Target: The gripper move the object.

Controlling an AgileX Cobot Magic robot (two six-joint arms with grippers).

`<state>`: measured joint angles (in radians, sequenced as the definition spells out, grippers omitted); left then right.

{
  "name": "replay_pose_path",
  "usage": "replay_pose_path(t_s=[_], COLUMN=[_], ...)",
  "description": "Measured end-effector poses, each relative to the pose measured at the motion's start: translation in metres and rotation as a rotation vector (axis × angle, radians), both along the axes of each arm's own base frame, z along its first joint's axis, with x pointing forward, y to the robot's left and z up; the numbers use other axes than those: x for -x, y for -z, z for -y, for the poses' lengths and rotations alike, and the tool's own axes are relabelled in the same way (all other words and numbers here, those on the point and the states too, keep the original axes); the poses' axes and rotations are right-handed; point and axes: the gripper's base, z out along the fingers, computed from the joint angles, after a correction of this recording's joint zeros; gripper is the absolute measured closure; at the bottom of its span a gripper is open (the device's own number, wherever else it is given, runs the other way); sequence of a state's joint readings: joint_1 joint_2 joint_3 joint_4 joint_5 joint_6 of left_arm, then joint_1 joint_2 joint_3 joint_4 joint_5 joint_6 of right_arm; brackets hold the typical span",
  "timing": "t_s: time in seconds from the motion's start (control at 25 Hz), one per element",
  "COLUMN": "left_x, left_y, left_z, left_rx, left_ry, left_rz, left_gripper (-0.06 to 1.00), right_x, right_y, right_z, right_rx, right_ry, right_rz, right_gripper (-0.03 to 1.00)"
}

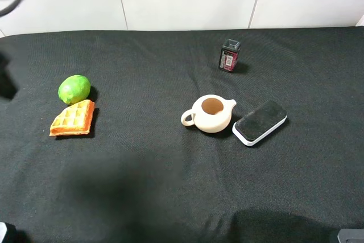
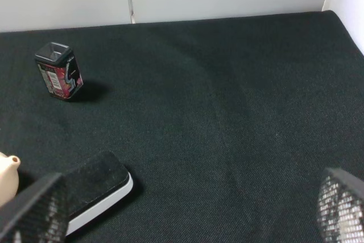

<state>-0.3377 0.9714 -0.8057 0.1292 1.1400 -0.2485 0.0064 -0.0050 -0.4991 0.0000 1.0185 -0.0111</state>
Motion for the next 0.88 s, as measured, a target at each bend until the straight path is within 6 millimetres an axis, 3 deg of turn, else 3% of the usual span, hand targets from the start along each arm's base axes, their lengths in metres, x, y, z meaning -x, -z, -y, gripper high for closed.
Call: replay_pose_path(t_s=[0.2,0.36,0.88], left_x=[0.051,0.083,0.141], left_y=[0.017,0.027,0.023], left_z=[-0.031,-0.042,-0.049], left_rx=[0.007,0.020,0.097], left_ry=[-0.109,-0.169,-0.183], left_rz=[0.056,0.153,0.523], left_gripper=[0.27,0.27,0.27], right_x=[0.000,0.000,0.000], right_y=[0.000,0.000,0.000], right_z=[0.000,0.000,0.000], right_rx=[0.000,0.000,0.000], right_ry=[0.000,0.000,0.000], right_rz=[0.000,0.000,0.000], right_gripper=[0.31,0.31,0.31])
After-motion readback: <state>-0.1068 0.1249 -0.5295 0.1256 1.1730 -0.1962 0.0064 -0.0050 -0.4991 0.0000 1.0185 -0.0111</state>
